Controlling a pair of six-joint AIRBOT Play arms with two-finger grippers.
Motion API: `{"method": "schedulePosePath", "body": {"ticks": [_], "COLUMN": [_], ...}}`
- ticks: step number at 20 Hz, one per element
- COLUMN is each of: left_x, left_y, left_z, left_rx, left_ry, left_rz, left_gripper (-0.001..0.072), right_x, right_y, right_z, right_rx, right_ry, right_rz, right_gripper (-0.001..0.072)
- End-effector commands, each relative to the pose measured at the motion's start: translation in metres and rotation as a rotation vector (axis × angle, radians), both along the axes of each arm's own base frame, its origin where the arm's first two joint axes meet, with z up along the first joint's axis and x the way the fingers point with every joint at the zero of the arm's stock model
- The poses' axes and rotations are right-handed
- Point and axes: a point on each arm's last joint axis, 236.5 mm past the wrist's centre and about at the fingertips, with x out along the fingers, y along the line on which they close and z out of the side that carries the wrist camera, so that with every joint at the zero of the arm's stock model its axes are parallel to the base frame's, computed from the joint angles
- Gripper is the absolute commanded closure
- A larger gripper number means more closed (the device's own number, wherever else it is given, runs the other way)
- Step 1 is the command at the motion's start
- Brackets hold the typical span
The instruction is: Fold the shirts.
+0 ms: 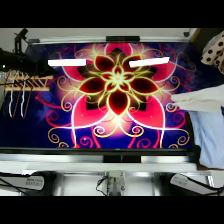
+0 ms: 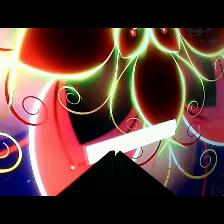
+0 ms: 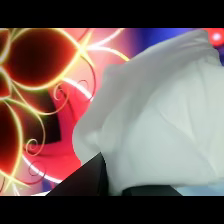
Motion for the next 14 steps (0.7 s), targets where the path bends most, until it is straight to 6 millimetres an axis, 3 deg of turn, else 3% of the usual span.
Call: {"method": "schedulePosePath", "body": {"ticks": [1,5,10,14], "left_x": [0.000,0.000,-0.005,-0.008], "left_y": [0.000,0.000,-0.001,-0.001], "left_z": [0.000,0.000,-0.002,-0.003], "left_rx": [0.000,0.002,0.003,0.005], "left_ry": [0.000,-0.002,0.016,0.029], "left_rz": [0.000,-0.003,-0.015,-0.027], "left_gripper": [0.0679,0.0679,0.0679,0.0679], "right_x": [-0.045,-0.089,-0.137,-0.172], "right_y": [-0.030,-0.039,-0.073,-0.071], "right_z": [-0.010,-0.025,-0.034,-0.049], "right_rx": [-0.030,-0.033,-0.145,-0.041], "right_ry": [0.123,0.294,0.495,0.591], "right_rz": [-0.080,-0.111,-0.258,-0.336], "right_gripper": [0.0657,0.0657,0.0658,0.0659]}}
